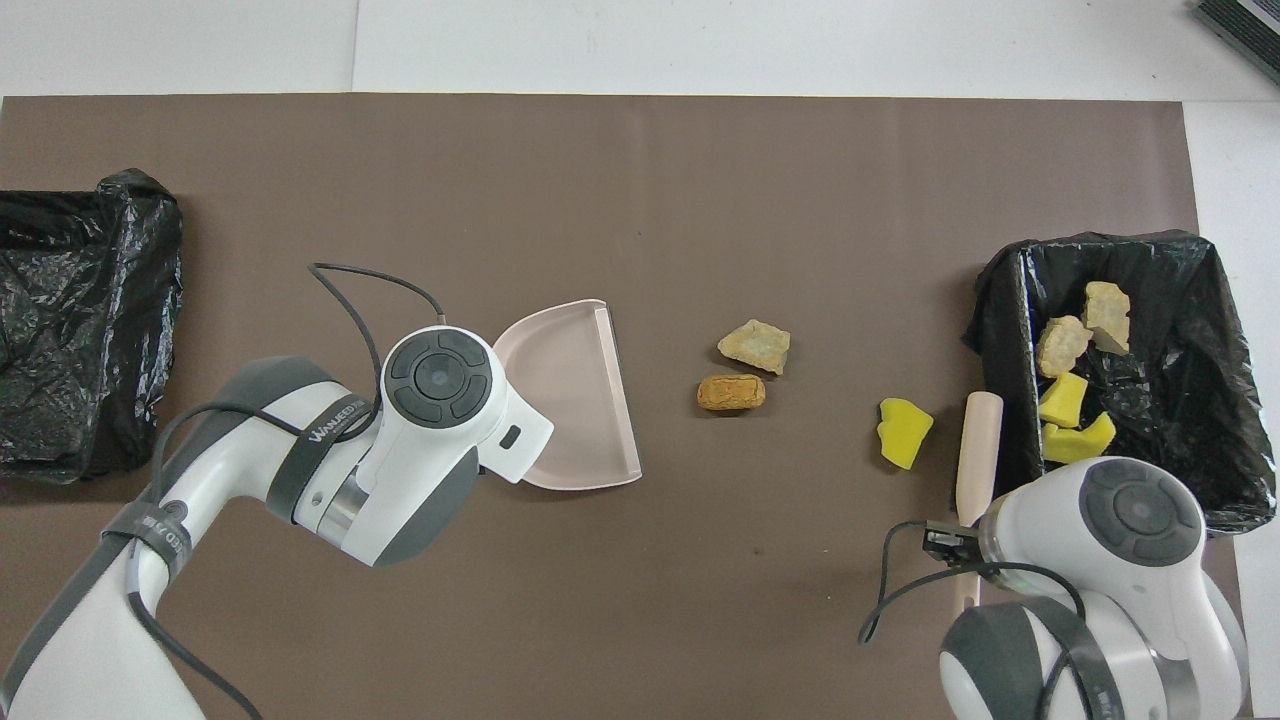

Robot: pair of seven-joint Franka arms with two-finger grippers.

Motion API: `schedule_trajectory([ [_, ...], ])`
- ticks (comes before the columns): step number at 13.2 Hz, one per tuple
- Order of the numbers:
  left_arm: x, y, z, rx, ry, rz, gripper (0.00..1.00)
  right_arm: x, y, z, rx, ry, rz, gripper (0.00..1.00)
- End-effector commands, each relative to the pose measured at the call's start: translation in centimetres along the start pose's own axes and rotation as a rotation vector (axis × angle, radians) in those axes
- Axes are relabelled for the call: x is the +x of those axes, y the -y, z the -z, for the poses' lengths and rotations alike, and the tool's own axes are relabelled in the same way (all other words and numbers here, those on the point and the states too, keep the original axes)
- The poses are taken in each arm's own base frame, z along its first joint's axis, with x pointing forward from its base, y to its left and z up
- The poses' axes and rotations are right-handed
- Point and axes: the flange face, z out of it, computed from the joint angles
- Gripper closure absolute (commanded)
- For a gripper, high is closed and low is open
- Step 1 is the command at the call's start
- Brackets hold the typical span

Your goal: Sweep and dump trash in bin

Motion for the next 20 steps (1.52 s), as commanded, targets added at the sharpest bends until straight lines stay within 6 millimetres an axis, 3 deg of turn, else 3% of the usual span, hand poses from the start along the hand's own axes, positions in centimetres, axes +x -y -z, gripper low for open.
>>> schedule_trajectory([
  [1,-1.2,-0.6,0.0,0.023,0.004,-0.001,1.0,-0.9,2.5,-1.3,0.016,-0.01,-0.006,1.0],
  [4,-1.5,-0.4,-0.1,0.022,0.004,0.007,1.0,0.0,5.7,-3.1,0.064,-0.031,0.006,1.0],
  [6,-1.5,-0.3,-0.1,0.024,0.007,0.004,1.0,1.2,8.6,-1.4,0.081,-0.049,0.046,1.0],
  [10,-1.8,-0.4,-0.2,0.018,0.013,0.007,1.0,1.3,14.2,1.9,0.103,-0.068,0.226,1.0],
  [12,-2.0,-0.3,-0.4,0.017,0.013,0.011,1.0,2.1,15.5,3.1,0.132,-0.055,0.299,1.0],
  [17,-2.4,-0.1,-0.6,0.014,0.014,0.02,1.0,4.2,19.5,0.9,0.144,-0.036,0.327,1.0],
  [20,-2.5,-0.1,-0.6,0.014,0.014,0.021,1.0,3.5,23.8,1.2,0.183,-0.02,0.368,1.0],
])
